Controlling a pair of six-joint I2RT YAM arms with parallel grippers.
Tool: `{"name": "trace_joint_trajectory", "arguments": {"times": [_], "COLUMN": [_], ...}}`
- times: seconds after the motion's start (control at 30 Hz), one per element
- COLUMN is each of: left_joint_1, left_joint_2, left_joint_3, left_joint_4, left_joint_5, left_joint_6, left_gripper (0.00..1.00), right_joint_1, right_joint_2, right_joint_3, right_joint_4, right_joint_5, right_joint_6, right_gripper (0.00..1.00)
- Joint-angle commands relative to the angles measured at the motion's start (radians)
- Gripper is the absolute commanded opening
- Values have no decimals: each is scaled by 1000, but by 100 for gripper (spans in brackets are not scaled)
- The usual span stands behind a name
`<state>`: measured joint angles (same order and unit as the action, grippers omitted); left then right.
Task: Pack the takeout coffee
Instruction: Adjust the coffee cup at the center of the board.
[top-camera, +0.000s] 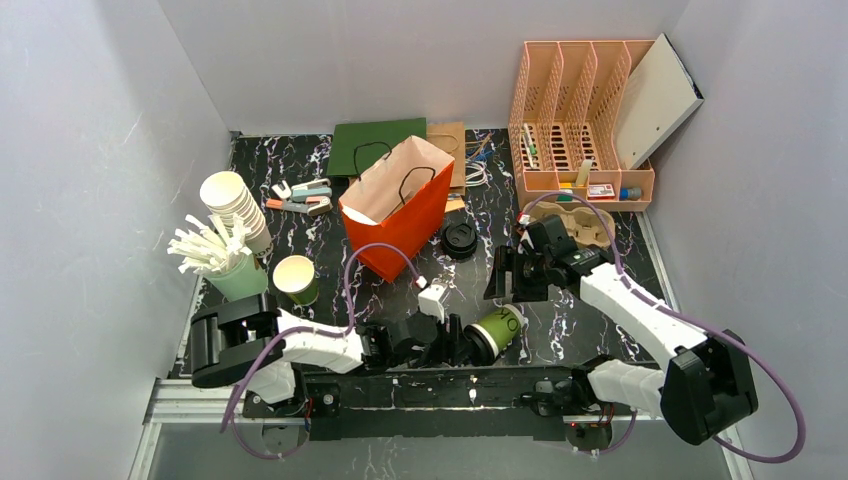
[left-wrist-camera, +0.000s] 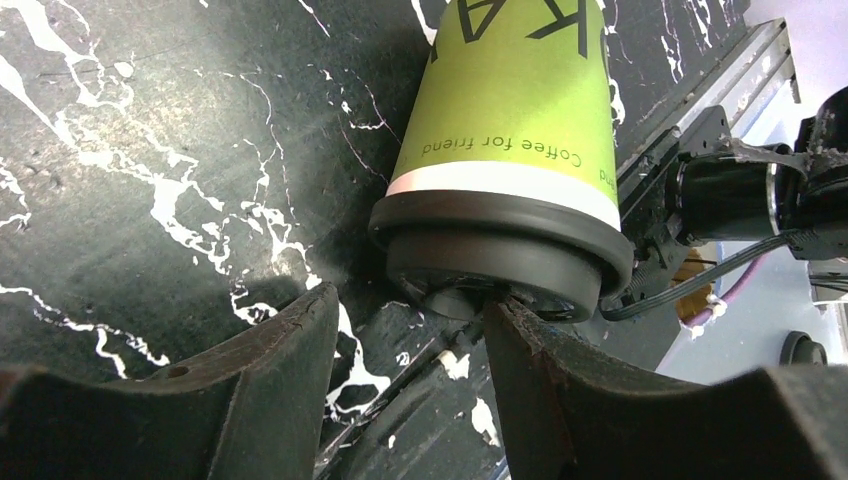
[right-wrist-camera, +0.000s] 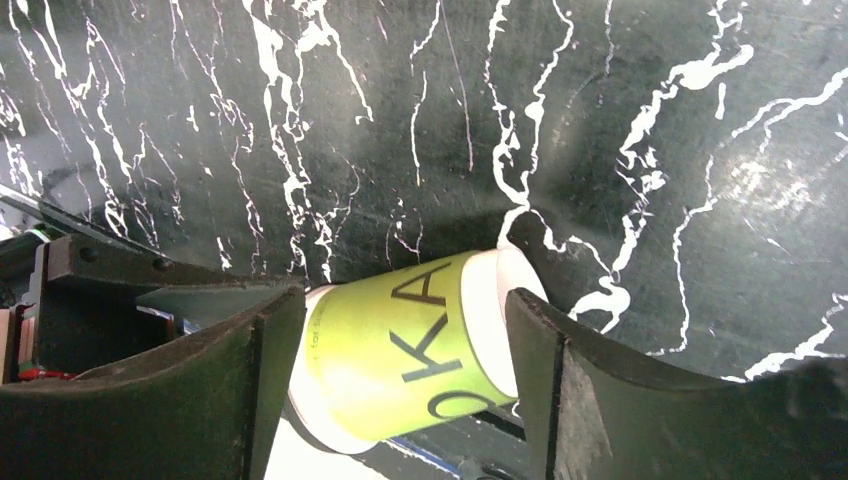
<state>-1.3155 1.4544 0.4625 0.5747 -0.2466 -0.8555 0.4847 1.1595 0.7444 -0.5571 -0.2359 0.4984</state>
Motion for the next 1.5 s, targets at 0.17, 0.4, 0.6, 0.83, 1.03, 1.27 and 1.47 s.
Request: {"name": "trace_joint_trajectory", "arguments": {"times": [0.17, 0.4, 0.6, 0.83, 1.03, 1.27, 1.47], "left_joint_1": [85, 186, 194, 195, 194, 194, 194], "left_joint_2": [63, 101, 82, 38, 51, 45, 11], "left_joint_3": [73, 157, 167, 151, 161, 143, 129], "left_joint_4": [11, -50, -17, 29, 28, 25, 19], "left_joint_5": [-91, -92, -24, 17, 17, 21, 31], "left_joint_6": [16, 56, 99, 115, 121, 106, 86], "left_gripper": [53, 54, 56, 57, 57, 57, 57], "right_joint_1": [-1, -3, -2, -1, -1, -3, -8], "right_joint_2": [-102, -96, -55, -32, -31, -52, -61], "right_joint_3": [62, 29, 1, 1, 8, 49, 86], "right_joint_4": [-97, -88, -25, -15, -1, -44, -55], "right_joint_5": [114, 144, 185, 215, 197, 282, 399], "right_joint_6": [44, 68, 89, 115, 106, 95, 78], "right_gripper": [95, 96, 96, 95, 95, 98, 86]}}
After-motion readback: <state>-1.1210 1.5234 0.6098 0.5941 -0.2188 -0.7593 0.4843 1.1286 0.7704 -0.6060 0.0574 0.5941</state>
